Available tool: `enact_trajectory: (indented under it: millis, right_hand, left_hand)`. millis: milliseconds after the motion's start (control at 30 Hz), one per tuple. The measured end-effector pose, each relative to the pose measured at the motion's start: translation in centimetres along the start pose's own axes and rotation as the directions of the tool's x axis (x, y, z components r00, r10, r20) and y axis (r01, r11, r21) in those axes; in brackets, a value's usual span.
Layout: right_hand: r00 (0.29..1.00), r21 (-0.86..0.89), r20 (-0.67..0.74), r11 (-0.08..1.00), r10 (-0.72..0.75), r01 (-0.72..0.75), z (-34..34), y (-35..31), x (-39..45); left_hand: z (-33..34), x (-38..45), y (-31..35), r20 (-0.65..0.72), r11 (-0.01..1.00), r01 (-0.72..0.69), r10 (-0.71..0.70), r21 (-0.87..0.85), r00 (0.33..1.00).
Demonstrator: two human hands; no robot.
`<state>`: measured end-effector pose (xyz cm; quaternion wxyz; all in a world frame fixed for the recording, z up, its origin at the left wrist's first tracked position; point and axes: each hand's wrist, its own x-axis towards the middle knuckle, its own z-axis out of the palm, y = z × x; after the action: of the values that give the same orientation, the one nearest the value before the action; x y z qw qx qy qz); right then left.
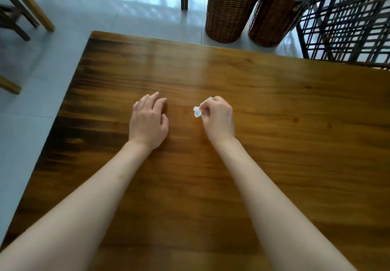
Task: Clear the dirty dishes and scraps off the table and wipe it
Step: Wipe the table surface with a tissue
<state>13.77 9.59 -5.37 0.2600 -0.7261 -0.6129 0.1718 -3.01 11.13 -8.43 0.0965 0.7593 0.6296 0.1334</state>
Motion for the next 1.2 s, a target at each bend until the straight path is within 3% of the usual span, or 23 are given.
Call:
enact_trajectory:
  millis: [200, 333, 467, 767, 1033, 1200]
  right_hand:
    - [0.999, -0.096, 0.025, 0.995, -0.019, 0.022, 1.7, -0.8, 1.1]
    - [0.983, -0.097, -0.109, 0.983, 0.148, -0.158, 2.8, -1.1, 0.2]
    - [0.966, -0.101, -0.039, 0.961, 0.254, -0.257, 3.6, -1.8, 0.4]
    - [0.991, -0.108, 0.014, 0.986, 0.133, -0.13, 3.8, -2.0, 2.9]
    - [0.967, -0.085, 0.176, 0.976, -0.185, 0.202, 2.4, -0.4, -1.0]
    - [0.995, -0.109, 0.061, 0.991, -0.074, 0.08, 3.0, -0.4, 2.5]
  left_hand:
    - [1.5, 1.4, -0.4, 0.097, 0.999, -0.048, 0.05, -0.019, 0.994]
    - [1.5, 1.4, -0.4, 0.088, 0.998, -0.049, 0.052, -0.039, 0.995]
    - [1.4, 1.4, -0.4, 0.079, 0.997, -0.04, 0.045, -0.067, 0.996]
    - [1.7, 1.6, -0.4, 0.054, 0.998, -0.035, 0.039, -0.061, 0.998]
    - [1.7, 1.4, -0.3, 0.065, 0.998, -0.034, 0.037, -0.046, 0.997]
    - [1.7, 1.5, -0.2, 0.064, 0.999, -0.026, 0.027, -0.025, 0.998]
